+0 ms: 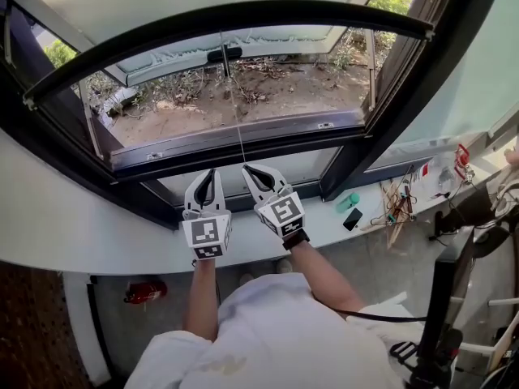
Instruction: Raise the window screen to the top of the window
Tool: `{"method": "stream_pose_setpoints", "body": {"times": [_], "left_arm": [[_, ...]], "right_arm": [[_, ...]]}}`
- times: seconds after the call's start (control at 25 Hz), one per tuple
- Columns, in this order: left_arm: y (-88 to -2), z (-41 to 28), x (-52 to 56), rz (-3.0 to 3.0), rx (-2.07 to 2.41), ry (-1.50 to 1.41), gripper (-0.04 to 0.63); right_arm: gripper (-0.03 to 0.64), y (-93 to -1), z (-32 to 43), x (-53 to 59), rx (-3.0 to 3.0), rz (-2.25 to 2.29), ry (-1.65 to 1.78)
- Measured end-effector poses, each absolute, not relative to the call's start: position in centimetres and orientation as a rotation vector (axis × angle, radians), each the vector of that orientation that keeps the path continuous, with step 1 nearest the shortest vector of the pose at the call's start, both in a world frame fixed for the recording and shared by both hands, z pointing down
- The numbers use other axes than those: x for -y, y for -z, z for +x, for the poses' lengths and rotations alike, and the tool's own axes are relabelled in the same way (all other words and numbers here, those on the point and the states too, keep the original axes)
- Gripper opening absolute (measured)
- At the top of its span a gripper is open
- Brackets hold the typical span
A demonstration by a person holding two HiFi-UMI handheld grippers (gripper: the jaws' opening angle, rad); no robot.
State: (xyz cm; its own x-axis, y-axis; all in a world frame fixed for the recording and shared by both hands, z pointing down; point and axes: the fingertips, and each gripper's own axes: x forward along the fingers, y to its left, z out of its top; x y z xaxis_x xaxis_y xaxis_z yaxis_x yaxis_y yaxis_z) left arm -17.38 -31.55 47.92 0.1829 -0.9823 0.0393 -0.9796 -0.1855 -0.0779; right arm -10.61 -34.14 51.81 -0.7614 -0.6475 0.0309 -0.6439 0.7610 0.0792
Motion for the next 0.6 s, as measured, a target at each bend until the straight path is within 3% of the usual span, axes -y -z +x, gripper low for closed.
{"method": "stream_pose_setpoints", "body": {"times": [0.6], "left_arm": [[-47.5,-17.7,31.6,-2.387,-1.978,0.129,0.002]], "right_arm": [[0.002,-46.5,-11.5,34.0,2.963,1.079,0.223]]}}
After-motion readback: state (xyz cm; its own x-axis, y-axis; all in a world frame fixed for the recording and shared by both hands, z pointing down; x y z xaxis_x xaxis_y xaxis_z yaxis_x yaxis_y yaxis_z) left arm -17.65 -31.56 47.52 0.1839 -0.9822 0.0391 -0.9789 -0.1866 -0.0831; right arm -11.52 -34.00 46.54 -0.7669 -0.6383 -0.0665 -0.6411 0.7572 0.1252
